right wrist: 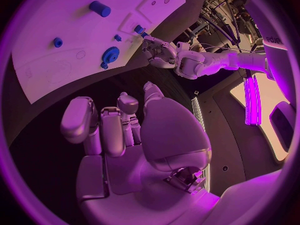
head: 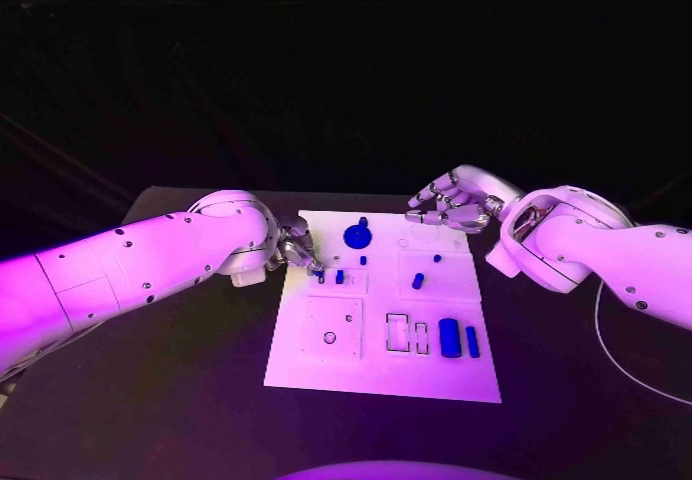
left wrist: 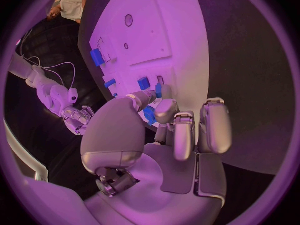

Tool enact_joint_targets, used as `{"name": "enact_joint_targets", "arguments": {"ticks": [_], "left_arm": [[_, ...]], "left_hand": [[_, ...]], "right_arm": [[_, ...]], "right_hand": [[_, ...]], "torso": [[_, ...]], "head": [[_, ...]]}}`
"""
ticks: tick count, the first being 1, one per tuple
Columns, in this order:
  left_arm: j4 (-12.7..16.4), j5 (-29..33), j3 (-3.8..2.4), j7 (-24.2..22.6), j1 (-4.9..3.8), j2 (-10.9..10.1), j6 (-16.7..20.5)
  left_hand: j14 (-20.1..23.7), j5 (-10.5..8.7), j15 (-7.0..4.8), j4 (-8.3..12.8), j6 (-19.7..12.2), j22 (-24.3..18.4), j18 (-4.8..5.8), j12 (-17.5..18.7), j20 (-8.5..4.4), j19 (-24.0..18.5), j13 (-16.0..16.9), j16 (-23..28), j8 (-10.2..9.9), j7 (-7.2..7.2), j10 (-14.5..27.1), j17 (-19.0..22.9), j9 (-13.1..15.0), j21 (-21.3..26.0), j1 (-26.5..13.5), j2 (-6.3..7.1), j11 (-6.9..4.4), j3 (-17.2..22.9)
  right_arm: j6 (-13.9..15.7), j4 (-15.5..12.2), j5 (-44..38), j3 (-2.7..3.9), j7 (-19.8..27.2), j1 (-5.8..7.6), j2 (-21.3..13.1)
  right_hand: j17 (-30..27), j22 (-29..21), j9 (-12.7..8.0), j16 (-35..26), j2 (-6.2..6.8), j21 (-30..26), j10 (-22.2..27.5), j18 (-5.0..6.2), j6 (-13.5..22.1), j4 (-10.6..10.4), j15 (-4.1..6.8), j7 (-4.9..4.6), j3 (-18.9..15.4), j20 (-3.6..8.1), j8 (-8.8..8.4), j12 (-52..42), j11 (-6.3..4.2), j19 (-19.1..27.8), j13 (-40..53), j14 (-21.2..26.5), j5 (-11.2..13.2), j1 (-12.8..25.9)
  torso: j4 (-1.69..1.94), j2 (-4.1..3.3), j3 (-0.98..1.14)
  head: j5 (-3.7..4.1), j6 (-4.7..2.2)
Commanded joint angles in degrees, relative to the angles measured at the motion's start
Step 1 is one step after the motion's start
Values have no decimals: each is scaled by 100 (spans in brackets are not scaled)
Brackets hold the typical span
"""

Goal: Assemble the parts on the task board

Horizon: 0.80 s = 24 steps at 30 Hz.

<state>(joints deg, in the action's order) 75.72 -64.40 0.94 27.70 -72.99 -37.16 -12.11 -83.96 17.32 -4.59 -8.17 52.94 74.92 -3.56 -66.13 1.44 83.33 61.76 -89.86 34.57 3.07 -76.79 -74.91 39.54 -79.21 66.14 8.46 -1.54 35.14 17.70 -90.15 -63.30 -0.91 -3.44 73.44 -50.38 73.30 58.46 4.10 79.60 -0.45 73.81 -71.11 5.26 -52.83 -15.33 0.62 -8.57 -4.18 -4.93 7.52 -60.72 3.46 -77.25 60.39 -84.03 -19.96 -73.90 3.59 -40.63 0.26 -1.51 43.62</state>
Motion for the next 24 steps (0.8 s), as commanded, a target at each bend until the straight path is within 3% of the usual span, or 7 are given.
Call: {"name": "enact_joint_targets", "arguments": {"ticks": [1, 24], "left_arm": [[-27, -79, 4, 49, 7, 39, -278], [-112, -191, 34, 56, 28, 134, -444]], "left_hand": [[-604, 32, -25, 904, 12, 376, 31, -11, 12, 30, 2, -14, 20, -39, -49, -1509, -1, -4, -20, -34, -8, 868], [-604, 38, -23, 921, 13, 362, 27, 0, 12, 20, -8, -14, 18, -39, -45, -1509, -4, 12, -19, -13, -9, 861]], "right_arm": [[-100, -6, 25, 0, 52, -4, 7], [-118, -15, 32, 0, 56, -4, 1]], "right_hand": [[-5, -5, -5, -35, -52, -28, -11, 68, -8, -5, 47, 7, -34, 12, 37, -29, 0, 18, 0, -270, -20, -26], [-7, -6, -6, -37, -53, -28, -7, 68, -6, -8, 47, 6, -41, 13, 37, -25, 1, 19, -5, -269, -26, -29]], "torso": [[-1, 0, 5], [-4, 0, 1]], "head": [[-9, 16], [-7, 28]]}}
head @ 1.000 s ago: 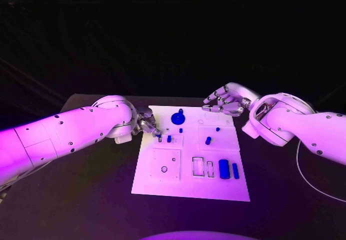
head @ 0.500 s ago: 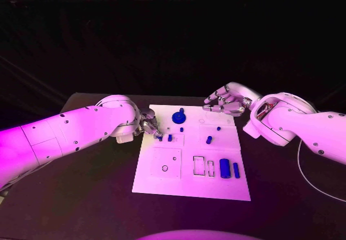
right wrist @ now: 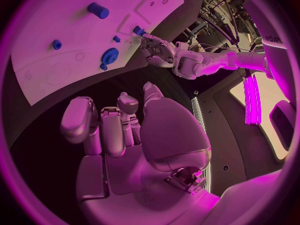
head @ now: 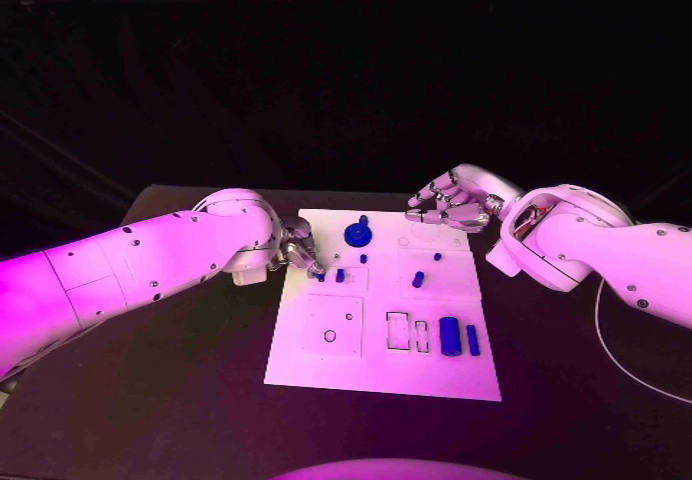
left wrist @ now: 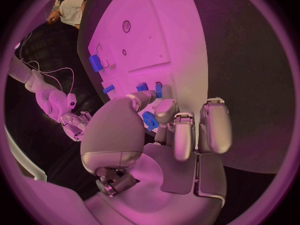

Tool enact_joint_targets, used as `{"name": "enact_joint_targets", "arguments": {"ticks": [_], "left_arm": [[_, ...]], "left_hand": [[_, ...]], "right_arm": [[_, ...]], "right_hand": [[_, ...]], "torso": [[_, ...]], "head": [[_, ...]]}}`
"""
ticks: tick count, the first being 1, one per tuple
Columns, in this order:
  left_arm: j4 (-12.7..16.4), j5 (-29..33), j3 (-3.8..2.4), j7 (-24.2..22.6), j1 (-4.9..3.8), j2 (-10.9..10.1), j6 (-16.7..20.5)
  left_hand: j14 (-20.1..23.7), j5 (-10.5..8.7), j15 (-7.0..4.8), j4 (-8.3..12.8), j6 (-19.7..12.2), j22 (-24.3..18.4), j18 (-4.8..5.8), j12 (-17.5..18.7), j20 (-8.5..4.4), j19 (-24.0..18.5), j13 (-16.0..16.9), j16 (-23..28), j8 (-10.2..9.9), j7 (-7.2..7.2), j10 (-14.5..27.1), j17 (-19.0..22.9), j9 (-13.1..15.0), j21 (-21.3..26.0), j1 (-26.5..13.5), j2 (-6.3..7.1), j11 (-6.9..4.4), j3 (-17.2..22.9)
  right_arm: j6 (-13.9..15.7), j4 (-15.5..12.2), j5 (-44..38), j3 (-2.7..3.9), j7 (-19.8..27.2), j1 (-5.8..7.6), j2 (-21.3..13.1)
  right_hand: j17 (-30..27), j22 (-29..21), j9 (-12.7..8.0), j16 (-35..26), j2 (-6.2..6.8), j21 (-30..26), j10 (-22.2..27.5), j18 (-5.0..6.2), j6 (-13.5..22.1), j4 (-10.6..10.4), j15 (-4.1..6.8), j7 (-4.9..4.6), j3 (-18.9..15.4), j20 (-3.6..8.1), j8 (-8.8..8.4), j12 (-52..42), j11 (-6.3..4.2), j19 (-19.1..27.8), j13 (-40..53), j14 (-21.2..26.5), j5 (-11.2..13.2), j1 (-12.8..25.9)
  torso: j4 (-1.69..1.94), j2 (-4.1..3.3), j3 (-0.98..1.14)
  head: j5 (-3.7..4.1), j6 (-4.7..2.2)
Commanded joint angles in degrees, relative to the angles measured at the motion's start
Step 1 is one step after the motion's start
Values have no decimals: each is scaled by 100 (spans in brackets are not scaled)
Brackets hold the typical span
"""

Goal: Assemble the parts on the task board

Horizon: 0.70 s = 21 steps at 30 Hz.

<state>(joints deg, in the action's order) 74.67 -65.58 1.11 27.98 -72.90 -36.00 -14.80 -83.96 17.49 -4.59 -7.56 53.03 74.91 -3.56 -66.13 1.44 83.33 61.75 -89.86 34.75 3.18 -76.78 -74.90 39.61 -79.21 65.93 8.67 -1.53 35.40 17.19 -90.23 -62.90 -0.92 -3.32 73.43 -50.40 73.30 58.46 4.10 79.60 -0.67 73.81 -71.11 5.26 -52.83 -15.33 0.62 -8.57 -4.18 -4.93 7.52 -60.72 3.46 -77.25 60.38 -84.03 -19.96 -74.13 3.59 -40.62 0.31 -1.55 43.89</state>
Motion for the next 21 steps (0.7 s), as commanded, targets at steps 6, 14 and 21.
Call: {"name": "enact_joint_targets", "arguments": {"ticks": [6, 14, 21], "left_arm": [[9, -105, 21, -48, 22, 12, -131], [51, -137, 13, -199, 23, -6, 30], [48, -148, 8, -242, 24, 23, 26]], "left_hand": [[-604, 23, -23, 873, 10, 373, 30, -19, 13, 25, 15, -14, 1, -52, -58, -1510, -14, 3, 8, -24, -11, 832], [-604, 181, -25, 931, 85, 402, 36, -59, 11, 36, 67, -14, -10, -61, -116, -1510, -48, -15, 20, 30, -20, 825], [-604, 215, -26, 942, 103, 404, 36, -71, 10, 36, 81, -14, -15, -63, -129, -1510, -57, -15, 20, 42, -22, 823]], "right_arm": [[-72, -5, -7, 0, 44, -3, 4], [-75, 1, -7, 0, 49, -4, 11], [-75, 3, -7, 0, 51, -6, 15]], "right_hand": [[-8, -6, -5, -37, -31, -28, -7, 68, -6, -8, 47, 6, -42, 13, 37, -25, 1, 19, -3, -269, -26, -6], [-8, -6, -5, -37, -31, -28, -7, 68, -6, -8, 47, 6, -42, 13, 37, -25, 1, 19, -3, -269, -26, -6], [-8, -6, -5, -37, -31, -28, -7, 68, -6, -8, 47, 6, -42, 13, 37, -25, 1, 19, -3, -269, -26, -6]], "torso": [[2, -1, -4], [-1, -2, -2], [2, -1, 0]], "head": [[3, 8], [7, 11], [12, 30]]}}
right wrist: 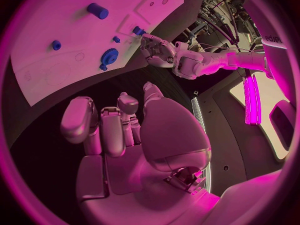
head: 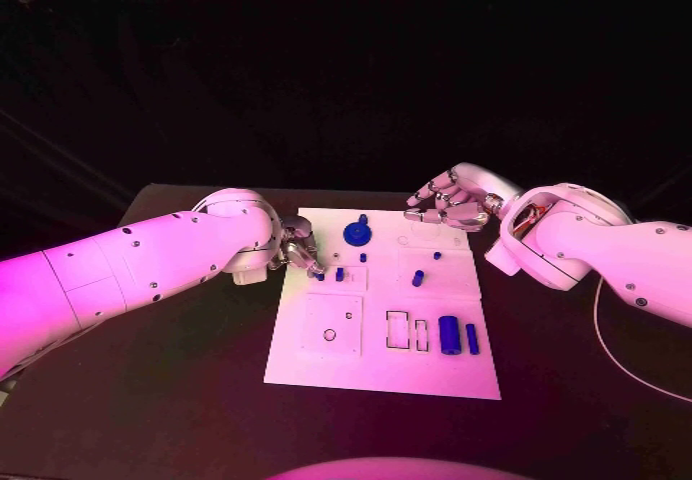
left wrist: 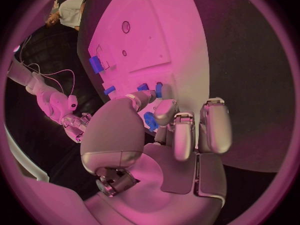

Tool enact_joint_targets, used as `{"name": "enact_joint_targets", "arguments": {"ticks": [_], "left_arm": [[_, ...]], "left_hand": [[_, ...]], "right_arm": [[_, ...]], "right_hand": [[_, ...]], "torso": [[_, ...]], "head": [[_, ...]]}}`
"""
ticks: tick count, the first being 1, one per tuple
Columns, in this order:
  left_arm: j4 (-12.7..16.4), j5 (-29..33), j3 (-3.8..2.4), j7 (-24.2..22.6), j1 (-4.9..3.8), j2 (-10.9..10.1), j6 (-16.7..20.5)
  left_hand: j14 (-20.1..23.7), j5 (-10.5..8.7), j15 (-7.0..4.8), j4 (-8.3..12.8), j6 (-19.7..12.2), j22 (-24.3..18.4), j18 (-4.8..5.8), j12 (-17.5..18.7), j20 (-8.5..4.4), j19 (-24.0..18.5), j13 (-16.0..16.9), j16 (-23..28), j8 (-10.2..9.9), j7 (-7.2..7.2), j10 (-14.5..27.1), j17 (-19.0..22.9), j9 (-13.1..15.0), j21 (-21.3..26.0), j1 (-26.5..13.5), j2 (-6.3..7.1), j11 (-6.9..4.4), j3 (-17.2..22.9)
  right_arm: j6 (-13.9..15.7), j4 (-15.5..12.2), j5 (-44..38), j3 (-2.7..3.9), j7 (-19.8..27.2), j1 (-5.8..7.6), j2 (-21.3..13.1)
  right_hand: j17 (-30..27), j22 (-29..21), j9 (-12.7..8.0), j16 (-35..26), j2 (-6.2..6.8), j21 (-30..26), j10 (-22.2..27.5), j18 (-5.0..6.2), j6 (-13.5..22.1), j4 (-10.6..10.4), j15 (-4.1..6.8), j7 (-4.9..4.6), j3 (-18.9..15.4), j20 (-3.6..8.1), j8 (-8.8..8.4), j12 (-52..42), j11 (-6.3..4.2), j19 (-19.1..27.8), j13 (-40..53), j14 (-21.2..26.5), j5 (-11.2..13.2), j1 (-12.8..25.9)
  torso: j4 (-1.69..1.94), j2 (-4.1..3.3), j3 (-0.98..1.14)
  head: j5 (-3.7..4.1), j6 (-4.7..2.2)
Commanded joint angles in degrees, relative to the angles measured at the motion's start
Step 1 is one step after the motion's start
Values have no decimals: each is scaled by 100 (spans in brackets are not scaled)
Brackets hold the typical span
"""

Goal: Assemble the parts on the task board

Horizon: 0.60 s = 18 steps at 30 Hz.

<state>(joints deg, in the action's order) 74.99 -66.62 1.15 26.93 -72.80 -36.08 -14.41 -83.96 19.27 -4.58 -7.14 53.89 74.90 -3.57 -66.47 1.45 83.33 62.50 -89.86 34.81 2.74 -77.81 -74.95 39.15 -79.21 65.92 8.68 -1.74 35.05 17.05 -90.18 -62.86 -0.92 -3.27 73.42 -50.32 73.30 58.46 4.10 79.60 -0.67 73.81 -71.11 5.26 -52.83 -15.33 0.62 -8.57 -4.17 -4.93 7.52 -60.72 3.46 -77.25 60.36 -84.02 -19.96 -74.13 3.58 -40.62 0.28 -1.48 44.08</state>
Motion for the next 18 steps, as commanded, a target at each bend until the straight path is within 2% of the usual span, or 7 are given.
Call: {"name": "enact_joint_targets", "arguments": {"ticks": [1, 8, 18], "left_arm": [[12, -44, 5, -136, 13, 39, -25], [-28, -45, 4, -66, 12, 98, -146], [-100, 42, 5, 37, 10, 153, -289]], "left_hand": [[-604, 36, -26, 899, 17, 404, 37, -37, 10, 37, 6, -14, -21, -20, -26, -1505, -11, -15, 21, 40, -1, 858], [-604, 57, -24, 883, 38, 359, 24, -4, 11, 9, -30, -14, -27, -20, -17, -1505, -22, 32, -6, 44, 1, 842], [-604, 59, -37, 758, 155, 387, 29, -66, 6, 19, 44, -14, -36, -72, -105, -1505, -66, 19, -165, -24, -29, 673]], "right_arm": [[-61, -2, -12, 0, 46, -4, 6], [-13, -9, -3, 0, 83, -4, 5], [2, -15, 11, 0, 89, -4, -5]], "right_hand": [[-8, -6, -5, -37, -31, -28, -7, 68, -6, -8, 47, 6, -42, 13, 37, -25, 1, 19, -2, -269, -26, -6], [-7, -7, -6, -37, -37, -30, -12, 68, -5, -13, 47, 6, -49, 13, 38, -33, 1, 19, 6, -270, -31, -10], [-5, -3, -6, -36, -42, -27, -13, 67, -5, -14, 47, 6, -49, 13, 39, -35, 1, 17, 8, -270, -32, -12]], "torso": [[4, 2, 3], [4, 1, 7], [-6, 2, 8]], "head": [[6, 13], [8, 16], [9, 26]]}}
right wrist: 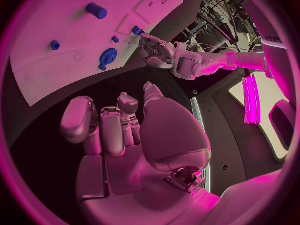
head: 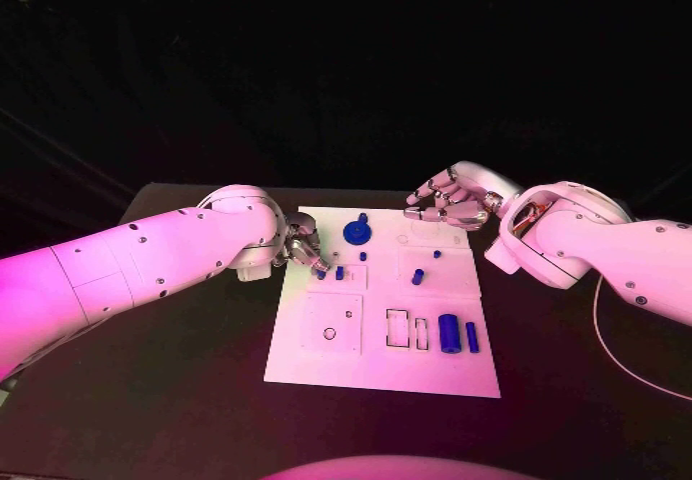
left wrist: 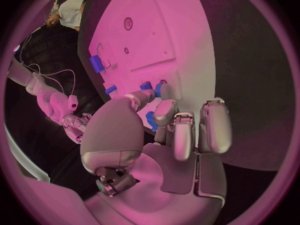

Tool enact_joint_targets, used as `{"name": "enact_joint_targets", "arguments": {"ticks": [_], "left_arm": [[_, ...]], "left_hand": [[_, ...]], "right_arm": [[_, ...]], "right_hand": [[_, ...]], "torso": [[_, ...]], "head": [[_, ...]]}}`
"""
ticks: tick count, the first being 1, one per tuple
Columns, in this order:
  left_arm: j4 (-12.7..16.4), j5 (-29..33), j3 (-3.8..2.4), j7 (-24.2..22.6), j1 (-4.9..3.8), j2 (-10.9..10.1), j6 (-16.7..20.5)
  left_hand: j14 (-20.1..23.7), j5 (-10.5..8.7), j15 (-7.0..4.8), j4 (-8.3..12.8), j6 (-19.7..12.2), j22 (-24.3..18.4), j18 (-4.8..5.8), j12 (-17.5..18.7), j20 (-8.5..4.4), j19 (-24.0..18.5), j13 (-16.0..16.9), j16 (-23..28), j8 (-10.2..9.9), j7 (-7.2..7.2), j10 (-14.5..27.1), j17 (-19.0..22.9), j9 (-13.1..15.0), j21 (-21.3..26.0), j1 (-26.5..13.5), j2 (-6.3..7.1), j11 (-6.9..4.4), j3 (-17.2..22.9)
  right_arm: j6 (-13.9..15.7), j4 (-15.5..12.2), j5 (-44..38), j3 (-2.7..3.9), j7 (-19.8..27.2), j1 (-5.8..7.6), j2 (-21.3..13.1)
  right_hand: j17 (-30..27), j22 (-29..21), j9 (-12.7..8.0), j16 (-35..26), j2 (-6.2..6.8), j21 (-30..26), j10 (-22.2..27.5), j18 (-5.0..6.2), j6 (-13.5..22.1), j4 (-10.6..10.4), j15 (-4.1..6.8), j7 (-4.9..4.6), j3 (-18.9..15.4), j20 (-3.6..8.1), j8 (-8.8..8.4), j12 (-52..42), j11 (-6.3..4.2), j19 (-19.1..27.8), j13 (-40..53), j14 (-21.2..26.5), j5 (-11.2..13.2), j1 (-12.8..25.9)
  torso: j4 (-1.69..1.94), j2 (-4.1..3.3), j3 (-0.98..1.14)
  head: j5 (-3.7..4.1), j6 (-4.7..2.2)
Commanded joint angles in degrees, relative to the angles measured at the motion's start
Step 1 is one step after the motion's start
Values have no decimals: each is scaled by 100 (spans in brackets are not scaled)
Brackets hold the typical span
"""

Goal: Assemble the parts on the task board

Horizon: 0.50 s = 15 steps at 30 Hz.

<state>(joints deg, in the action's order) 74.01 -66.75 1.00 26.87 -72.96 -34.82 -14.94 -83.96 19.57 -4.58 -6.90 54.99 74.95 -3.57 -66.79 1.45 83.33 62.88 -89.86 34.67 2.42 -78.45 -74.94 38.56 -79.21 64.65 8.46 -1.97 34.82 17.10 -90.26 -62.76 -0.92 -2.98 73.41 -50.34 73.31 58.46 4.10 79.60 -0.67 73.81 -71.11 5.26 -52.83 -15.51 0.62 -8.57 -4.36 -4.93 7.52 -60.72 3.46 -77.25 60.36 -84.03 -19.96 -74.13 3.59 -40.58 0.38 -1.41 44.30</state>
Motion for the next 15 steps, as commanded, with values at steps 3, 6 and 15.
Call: {"name": "enact_joint_targets", "arguments": {"ticks": [3, 6, 15], "left_arm": [[-6, 59, 19, 93, 26, 26, -274], [-17, 47, 19, 147, 26, 24, -279], [-24, 39, 19, 195, 26, 15, -357]], "left_hand": [[-604, 37, -39, 734, 53, 389, 31, -38, 4, 23, 12, -14, -23, -45, -46, -1506, -10, 14, -38, -10, -10, 688], [-604, 58, -44, 741, 62, 389, 31, -32, 1, 23, 6, -14, -28, -51, -47, -1506, -16, 15, -28, -23, -17, 684], [-604, 83, -49, 754, 72, 407, 35, -42, -3, 33, 22, -14, -34, -55, -56, -1506, -25, -1, -14, -38, -22, 680]], "right_arm": [[-8, -10, 3, 0, 56, -4, -8], [-11, -10, 4, 0, 53, -4, -11], [-18, -11, 5, 0, 51, -4, -11]], "right_hand": [[-5, -3, -6, -36, -42, -28, -13, 67, -5, 4, 47, 6, -30, 13, 39, -35, 1, 17, 8, -270, -32, -12], [-5, -3, -6, -36, -42, -28, -13, 67, -5, 4, 47, 6, -30, 13, 39, -35, 1, 17, 8, -270, -32, -12], [-5, -3, -6, -36, -42, -28, -13, 67, -5, 4, 47, 6, -30, 13, 39, -35, 1, 17, 8, -270, -32, -12]], "torso": [[-6, -4, -2], [3, -1, -7], [2, -2, -13]], "head": [[8, 7], [17, 1], [12, 6]]}}
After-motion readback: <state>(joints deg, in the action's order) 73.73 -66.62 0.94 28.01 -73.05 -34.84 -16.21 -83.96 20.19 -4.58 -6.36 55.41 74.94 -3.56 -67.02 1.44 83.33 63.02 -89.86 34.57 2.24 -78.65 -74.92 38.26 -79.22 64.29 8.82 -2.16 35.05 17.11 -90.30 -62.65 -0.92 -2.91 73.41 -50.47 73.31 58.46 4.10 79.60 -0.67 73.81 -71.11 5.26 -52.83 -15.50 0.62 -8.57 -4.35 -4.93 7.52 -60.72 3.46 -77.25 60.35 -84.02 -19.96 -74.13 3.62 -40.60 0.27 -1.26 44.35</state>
